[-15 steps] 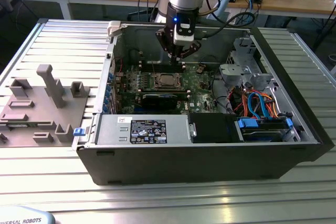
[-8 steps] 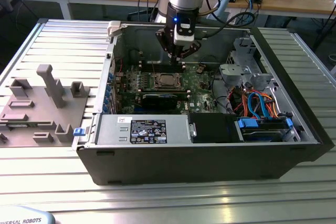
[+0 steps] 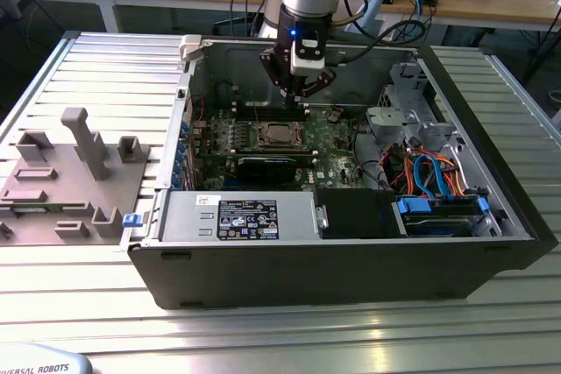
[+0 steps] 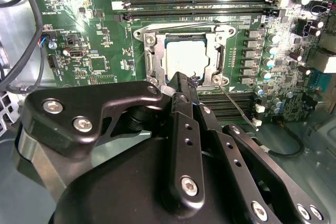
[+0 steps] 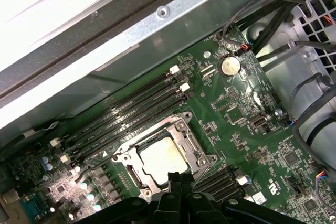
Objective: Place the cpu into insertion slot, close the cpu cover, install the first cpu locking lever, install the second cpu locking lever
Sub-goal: 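Install the first cpu locking lever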
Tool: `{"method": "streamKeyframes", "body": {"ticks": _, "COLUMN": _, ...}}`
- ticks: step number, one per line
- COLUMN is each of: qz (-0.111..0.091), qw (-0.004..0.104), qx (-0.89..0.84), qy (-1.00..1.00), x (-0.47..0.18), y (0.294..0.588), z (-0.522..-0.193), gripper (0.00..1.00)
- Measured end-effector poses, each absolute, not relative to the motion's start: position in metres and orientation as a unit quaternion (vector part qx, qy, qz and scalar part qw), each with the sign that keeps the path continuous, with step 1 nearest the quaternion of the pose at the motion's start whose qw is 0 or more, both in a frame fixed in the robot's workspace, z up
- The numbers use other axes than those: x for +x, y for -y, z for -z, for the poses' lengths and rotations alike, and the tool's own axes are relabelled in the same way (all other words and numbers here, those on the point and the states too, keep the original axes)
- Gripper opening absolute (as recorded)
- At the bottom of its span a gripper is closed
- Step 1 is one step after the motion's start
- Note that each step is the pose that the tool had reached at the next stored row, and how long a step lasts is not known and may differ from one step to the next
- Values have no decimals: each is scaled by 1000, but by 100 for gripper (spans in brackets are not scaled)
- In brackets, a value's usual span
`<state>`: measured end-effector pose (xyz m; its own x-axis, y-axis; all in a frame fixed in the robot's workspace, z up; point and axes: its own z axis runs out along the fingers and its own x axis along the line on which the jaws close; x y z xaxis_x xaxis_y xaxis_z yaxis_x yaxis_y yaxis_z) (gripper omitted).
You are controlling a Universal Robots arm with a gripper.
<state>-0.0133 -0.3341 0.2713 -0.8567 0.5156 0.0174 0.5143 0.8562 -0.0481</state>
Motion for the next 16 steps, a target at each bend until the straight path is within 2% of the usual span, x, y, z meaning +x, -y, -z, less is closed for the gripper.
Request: {"method": "streamKeyframes", "body": {"ticks": 16, "qz": -21, "qw": 15, "qx": -261, "qy": 965, "x": -13, "y": 334, "z": -271, "gripper": 11}}
